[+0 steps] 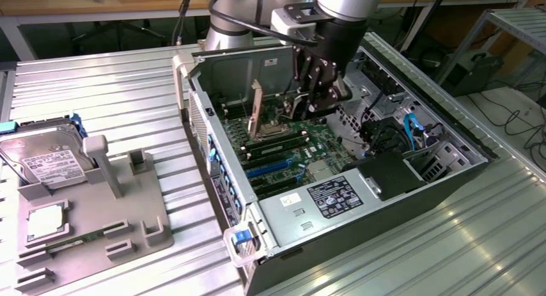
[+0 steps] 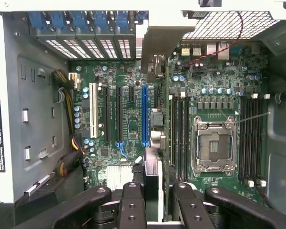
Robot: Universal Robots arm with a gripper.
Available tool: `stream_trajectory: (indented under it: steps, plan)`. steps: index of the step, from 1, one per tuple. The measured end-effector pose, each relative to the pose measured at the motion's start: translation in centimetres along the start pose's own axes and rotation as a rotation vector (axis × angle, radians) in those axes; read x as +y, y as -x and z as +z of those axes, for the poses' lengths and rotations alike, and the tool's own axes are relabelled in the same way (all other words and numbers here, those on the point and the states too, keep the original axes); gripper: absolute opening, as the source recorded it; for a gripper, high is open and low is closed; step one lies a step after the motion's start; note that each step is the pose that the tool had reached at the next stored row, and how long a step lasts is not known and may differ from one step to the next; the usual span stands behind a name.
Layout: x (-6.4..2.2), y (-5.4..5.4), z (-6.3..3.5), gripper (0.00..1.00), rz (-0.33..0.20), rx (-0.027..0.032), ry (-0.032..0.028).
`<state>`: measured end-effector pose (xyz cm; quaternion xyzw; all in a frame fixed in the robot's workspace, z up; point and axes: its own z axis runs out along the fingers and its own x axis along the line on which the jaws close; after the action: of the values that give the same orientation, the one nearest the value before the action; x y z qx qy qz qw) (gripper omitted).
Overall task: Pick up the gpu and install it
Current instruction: 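Insert the gpu into the slot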
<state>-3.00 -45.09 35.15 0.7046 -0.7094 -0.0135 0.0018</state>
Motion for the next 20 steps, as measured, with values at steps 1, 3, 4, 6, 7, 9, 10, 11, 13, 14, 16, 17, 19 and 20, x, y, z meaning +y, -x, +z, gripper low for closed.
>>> stream_trajectory:
  steps: [1,3,4,6,7,9,10,11,13,14,16,17,19,20]
  plan:
    - [0.0,0.0,0.07,0.28,0.0,0.0001,0.0001]
    - [-0.01,0.0,0.24,0.28,0.0,0.0002,0.0001]
    - [-0.01,0.0,0.43,0.28,0.0,0.0001,0.0001]
    - [-0.02,0.0,0.79,0.28,0.0,0.0013,0.0002]
    - [-0.02,0.0,0.98,0.28,0.003,0.0014,0.0002]
    - [-0.01,0.0,1.3,0.28,0.009,0.0011,0.0]
    - [0.03,0.0,1.49,0.28,0.011,0.001,0.0]
    - [0.02,0.0,1.67,0.28,0.013,0.0011,0.0]
    - [-0.01,0.0,1.92,0.28,0.014,0.0017,0.0046]
    - [-0.01,0.0,2.05,0.28,0.015,0.002,0.0049]
    - [-0.01,-0.1,2.31,0.28,0.015,0.0039,0.0056]
    - [-0.01,-0.1,2.39,0.28,0.015,0.0068,0.0067]
    - [-0.03,-0.1,2.52,0.28,0.015,0.0106,0.0068]
    - [-0.03,-0.1,2.64,0.28,0.015,0.0105,0.0067]
